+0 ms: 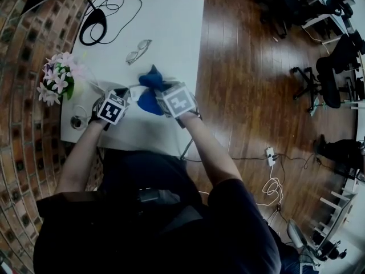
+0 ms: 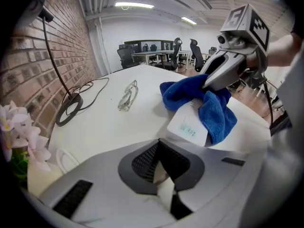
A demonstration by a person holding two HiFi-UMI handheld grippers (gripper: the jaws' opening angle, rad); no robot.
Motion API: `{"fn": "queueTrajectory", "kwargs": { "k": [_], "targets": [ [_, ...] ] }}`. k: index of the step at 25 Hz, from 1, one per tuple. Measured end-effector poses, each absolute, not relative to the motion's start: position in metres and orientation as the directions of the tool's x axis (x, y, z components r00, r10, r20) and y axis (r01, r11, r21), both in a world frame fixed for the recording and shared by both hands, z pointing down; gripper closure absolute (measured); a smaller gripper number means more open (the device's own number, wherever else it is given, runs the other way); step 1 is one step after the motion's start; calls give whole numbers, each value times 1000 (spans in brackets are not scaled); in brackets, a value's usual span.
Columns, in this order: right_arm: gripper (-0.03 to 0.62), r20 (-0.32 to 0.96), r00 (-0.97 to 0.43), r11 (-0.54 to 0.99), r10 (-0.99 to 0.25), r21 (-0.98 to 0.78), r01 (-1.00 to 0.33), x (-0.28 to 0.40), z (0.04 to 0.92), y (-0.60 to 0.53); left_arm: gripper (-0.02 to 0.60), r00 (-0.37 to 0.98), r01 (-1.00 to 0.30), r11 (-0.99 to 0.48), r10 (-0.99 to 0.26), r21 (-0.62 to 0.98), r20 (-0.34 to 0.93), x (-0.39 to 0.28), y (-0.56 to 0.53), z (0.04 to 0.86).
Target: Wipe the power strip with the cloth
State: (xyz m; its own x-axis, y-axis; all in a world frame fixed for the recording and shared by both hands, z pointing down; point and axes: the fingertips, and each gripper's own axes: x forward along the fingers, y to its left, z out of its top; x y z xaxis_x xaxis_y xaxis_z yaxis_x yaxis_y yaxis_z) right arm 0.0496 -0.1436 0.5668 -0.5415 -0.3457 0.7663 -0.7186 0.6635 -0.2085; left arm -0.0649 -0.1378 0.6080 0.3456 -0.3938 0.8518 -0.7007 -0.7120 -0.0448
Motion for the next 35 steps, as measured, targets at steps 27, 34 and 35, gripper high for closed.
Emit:
{"fn": "queueTrajectory", "kwargs": {
  "k": [27, 34, 35],
  "targets": [
    [534, 786, -489, 623, -379, -175, -762, 95, 566, -153, 569, 294, -720, -691, -385, -62, 874, -78, -146, 607],
    [534, 785, -491, 610, -378, -188, -770, 97, 568, -153, 569, 292, -720, -691, -382, -62, 877, -79, -145, 609],
    [534, 785, -490, 607, -379, -189, -772, 98, 568, -153, 570, 293, -720, -692, -384, -63, 876, -79, -146, 609]
  ]
}}
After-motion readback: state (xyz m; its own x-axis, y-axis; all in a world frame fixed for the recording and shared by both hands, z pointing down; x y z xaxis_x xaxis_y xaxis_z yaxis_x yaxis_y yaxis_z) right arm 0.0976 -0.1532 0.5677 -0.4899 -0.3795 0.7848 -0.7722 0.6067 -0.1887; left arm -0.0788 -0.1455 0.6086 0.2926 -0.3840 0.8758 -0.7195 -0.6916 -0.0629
